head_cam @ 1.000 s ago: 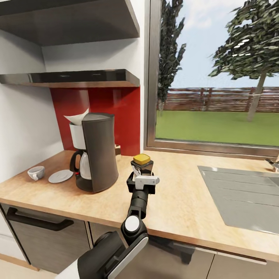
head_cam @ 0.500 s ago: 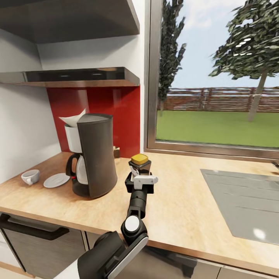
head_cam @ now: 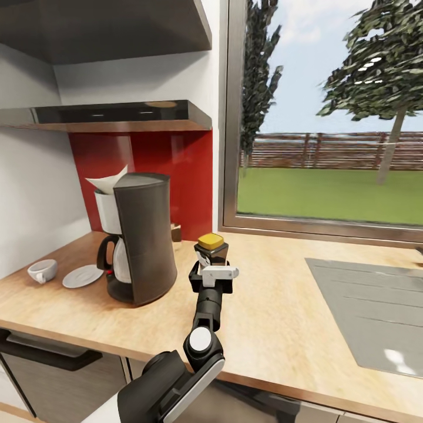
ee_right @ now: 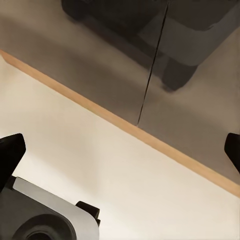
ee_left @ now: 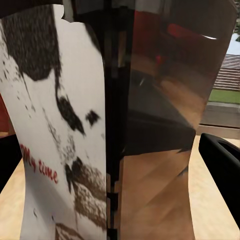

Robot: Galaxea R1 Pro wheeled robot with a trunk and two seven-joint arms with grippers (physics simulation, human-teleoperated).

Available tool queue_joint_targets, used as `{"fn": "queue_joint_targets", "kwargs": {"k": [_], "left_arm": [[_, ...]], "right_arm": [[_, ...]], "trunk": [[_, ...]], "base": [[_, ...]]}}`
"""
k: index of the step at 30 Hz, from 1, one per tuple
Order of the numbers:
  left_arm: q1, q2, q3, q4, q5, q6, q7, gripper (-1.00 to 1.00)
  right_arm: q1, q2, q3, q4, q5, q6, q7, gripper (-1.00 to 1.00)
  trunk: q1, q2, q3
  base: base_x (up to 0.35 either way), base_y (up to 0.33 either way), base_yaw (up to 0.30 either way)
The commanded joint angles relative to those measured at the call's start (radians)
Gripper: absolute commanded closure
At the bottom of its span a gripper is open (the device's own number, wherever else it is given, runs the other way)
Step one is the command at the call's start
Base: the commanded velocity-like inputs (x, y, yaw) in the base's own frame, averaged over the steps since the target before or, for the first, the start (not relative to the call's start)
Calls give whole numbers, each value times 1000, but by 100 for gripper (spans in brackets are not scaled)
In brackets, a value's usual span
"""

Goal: Set up a coffee station on the kitchen countertop: keep the coffee maker on the countertop, move the bottle of coffee from the kitchen shelf to the counter next to the coffee maker, place a paper coffee filter on top of the coffee maker, put the saucer next to the coffee maker with the coffee cup on the saucer, and place the electric kettle next to the coffee maker.

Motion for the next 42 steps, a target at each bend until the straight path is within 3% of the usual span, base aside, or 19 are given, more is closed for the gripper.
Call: {"fn": "queue_joint_targets", "kwargs": {"k": [1,27,42], "left_arm": [[-1,0,-2,-1,1,7,7,100],[-1,0,-2,-1,1,7,7,100],[-1,0,-3,-1,1,5,7,100]], "right_arm": [[0,0,7,1,-11,-3,6,-100],[0,0,7,1,-11,-3,6,-100],[0,0,5,1,-11,-3,6,-100]], "trunk": [[0,-1,-1],[0,-1,-1],[0,-1,-1]], "base": [[60,0,0],[13,-2,41],[-33,-127,6]]}}
